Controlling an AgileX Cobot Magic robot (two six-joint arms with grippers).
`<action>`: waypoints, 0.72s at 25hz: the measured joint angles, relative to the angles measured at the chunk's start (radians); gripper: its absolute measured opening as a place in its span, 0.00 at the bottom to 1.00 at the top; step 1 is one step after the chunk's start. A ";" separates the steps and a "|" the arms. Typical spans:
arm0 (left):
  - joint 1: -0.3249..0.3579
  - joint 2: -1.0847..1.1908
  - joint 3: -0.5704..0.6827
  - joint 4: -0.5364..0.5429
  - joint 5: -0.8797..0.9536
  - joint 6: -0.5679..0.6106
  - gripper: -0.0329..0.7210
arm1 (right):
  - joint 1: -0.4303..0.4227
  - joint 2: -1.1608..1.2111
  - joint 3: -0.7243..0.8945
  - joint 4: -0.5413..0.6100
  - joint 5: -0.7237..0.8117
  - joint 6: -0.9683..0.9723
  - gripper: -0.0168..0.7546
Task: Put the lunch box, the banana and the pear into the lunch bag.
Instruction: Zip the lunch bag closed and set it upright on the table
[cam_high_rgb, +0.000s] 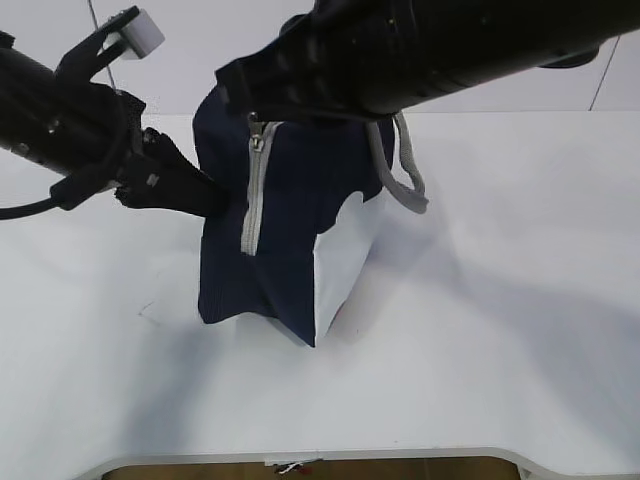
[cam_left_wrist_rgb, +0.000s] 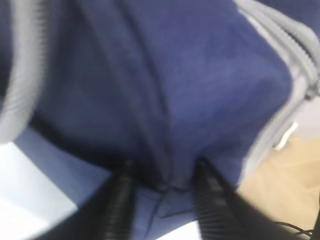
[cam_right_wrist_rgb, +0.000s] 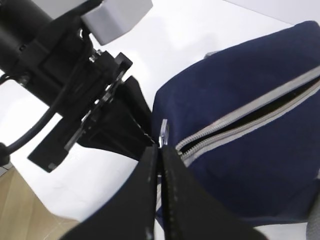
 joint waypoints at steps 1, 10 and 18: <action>-0.002 0.000 0.000 0.004 0.004 0.000 0.10 | 0.000 0.000 0.000 -0.005 0.000 0.000 0.04; -0.002 -0.042 0.000 0.097 0.015 0.000 0.04 | 0.000 0.002 -0.001 -0.121 -0.011 0.000 0.04; -0.002 -0.094 0.000 0.214 0.038 -0.014 0.04 | -0.015 0.023 -0.016 -0.172 -0.044 0.066 0.04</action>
